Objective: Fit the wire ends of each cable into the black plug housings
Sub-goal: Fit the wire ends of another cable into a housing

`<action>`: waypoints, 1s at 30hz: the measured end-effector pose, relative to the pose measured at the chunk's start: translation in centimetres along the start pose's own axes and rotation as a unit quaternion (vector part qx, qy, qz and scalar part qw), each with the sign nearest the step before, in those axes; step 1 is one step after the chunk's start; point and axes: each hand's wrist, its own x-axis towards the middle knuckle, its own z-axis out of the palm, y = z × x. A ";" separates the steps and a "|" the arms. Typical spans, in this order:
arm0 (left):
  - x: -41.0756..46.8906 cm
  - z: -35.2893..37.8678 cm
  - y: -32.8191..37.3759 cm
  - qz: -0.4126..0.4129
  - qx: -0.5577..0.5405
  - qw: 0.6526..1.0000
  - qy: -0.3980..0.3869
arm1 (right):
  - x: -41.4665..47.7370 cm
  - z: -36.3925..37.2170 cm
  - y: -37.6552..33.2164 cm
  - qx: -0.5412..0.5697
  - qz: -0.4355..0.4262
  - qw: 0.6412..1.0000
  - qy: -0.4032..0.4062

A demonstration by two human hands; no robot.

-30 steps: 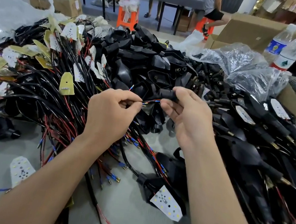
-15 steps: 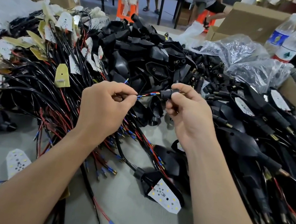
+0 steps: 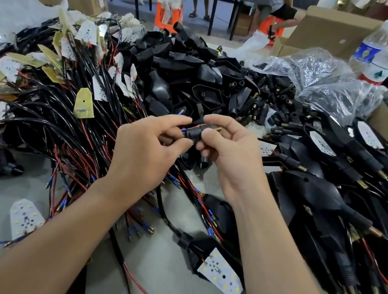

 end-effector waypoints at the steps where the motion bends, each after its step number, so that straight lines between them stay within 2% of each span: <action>1: 0.1 0.0 -0.1 0.000 0.019 1.000 -0.002 | 0.0 0.1 0.0 0.011 -0.001 1.000 0.007; 4: 0.6 -0.4 -0.7 -0.005 0.073 0.997 -0.010 | 0.1 -0.3 -0.3 0.065 -0.005 0.997 0.042; 7: 0.9 -0.4 -0.9 -0.027 0.066 0.997 -0.039 | 0.2 -0.9 -0.6 0.127 0.005 0.991 0.046; 12: 0.7 -0.2 -0.7 -0.009 0.058 0.998 -0.037 | 0.0 -0.3 0.1 0.046 0.001 0.999 0.024; 17: 0.5 -0.2 -0.5 0.009 0.064 0.998 -0.017 | 0.0 -0.2 -0.1 0.148 0.050 0.987 0.033; 21: 0.3 0.0 -0.4 0.025 0.074 0.997 -0.017 | -0.3 -0.2 -0.3 0.132 0.071 0.989 -0.014; 23: 0.3 -0.2 -0.2 0.025 0.041 0.999 -0.020 | -0.4 -0.2 -0.4 0.138 0.075 0.987 -0.018; 26: 0.8 -0.5 0.0 -0.053 -0.075 0.995 -0.027 | -0.5 -0.1 -0.4 0.122 0.064 0.990 -0.014; 30: 1.2 0.0 -0.5 -0.170 -0.196 0.962 -0.084 | -0.6 0.3 -0.3 0.085 0.056 0.993 -0.061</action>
